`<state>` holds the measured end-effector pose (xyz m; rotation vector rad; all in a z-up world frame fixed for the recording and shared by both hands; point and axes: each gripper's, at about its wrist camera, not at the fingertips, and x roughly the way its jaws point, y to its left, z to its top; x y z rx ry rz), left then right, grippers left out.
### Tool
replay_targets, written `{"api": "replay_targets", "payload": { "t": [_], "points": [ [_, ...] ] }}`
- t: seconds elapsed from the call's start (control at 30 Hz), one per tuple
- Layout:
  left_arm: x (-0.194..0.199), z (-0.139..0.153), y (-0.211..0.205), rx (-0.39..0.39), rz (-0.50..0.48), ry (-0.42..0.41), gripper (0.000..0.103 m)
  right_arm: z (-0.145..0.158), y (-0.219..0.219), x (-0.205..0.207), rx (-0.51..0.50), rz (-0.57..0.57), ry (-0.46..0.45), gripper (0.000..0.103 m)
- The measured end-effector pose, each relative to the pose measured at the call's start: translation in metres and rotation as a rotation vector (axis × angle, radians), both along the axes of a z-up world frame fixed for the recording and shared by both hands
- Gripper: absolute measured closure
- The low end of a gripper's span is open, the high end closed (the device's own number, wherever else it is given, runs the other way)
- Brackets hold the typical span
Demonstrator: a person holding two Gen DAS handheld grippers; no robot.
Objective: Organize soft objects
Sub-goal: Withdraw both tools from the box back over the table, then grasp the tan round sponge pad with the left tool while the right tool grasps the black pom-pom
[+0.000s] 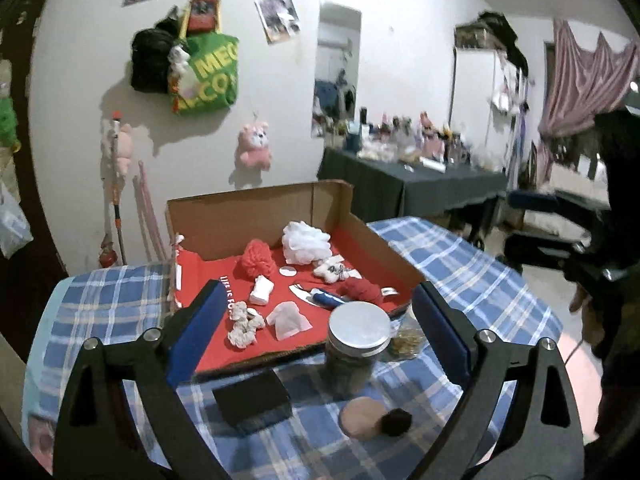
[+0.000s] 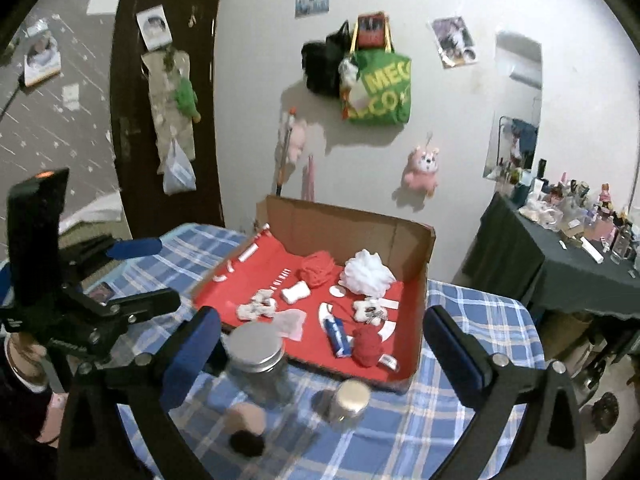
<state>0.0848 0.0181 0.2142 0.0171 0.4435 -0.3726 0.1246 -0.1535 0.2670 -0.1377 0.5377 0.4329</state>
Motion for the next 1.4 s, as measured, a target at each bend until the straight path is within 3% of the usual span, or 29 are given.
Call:
{"api": "replay_targets", "payload": {
  "t": [0.13,0.3,0.47,0.67,0.8,0.97,1.17,1.4],
  "points": [
    [-0.029,-0.009,0.002,-0.036,0.028,-0.028,0.007,-0.005,-0.004,-0.044,0.021,-0.039,-0.077,0.0],
    [-0.062,-0.024,-0.005,-0.014,0.065,-0.068,0.007,-0.022,-0.005,-0.085,0.027,-0.084,-0.136,0.0],
    [-0.079,-0.04,-0.008,-0.01,0.097,-0.072,0.007,-0.047,-0.003,-0.107,0.032,-0.118,-0.14,0.0],
    [-0.081,-0.076,-0.009,-0.005,0.138,-0.026,0.007,-0.088,-0.001,-0.114,0.034,-0.184,-0.109,0.0],
    [-0.071,-0.109,-0.007,-0.006,0.149,0.069,0.007,-0.116,0.0,-0.112,0.023,-0.222,-0.082,0.0],
    [-0.059,-0.14,-0.004,0.014,0.162,0.147,0.007,-0.152,0.0,-0.097,0.029,-0.231,0.019,0.0],
    [-0.047,-0.157,-0.001,0.04,0.158,0.203,0.007,-0.177,0.001,-0.083,0.038,-0.204,0.108,0.0],
    [-0.028,-0.161,-0.003,0.063,0.082,0.253,0.007,-0.187,0.006,-0.06,0.062,-0.132,0.188,0.0]
  ]
}}
